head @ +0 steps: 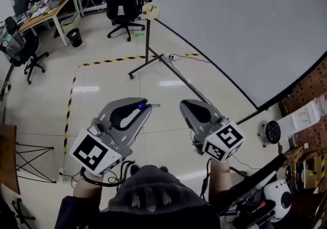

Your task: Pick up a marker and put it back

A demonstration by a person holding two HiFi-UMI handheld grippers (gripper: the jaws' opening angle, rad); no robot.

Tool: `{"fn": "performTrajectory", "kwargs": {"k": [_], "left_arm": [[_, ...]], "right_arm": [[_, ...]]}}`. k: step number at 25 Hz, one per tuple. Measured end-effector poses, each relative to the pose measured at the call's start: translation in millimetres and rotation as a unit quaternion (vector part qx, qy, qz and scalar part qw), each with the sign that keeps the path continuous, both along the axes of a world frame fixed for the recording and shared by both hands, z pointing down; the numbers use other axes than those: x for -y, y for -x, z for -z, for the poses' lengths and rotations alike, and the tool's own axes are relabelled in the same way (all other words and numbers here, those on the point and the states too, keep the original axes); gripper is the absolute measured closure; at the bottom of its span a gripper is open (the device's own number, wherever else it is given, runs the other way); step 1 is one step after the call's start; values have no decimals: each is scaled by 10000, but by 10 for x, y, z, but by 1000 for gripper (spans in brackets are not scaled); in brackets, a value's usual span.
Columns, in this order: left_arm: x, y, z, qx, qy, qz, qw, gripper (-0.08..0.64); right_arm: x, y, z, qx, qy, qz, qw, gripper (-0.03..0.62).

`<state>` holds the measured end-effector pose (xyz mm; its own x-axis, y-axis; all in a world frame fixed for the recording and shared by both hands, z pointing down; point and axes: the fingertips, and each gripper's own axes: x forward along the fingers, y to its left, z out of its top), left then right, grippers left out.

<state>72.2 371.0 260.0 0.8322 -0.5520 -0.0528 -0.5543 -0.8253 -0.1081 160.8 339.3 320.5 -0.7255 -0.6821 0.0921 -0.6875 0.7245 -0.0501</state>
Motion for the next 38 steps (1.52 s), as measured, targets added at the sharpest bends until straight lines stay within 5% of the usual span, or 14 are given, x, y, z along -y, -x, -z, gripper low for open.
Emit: {"fn": "performTrajectory", "kwargs": {"k": [11,38], "left_arm": [[-42,-85,172,-443,-91,183,9988,509],[64,-718,342,-287,-306,530,9977,509]], "right_arm": [[-57,-139,20,4,-52,196,9998,592],[172,-748,43,351,-73,617,9974,592]]}}
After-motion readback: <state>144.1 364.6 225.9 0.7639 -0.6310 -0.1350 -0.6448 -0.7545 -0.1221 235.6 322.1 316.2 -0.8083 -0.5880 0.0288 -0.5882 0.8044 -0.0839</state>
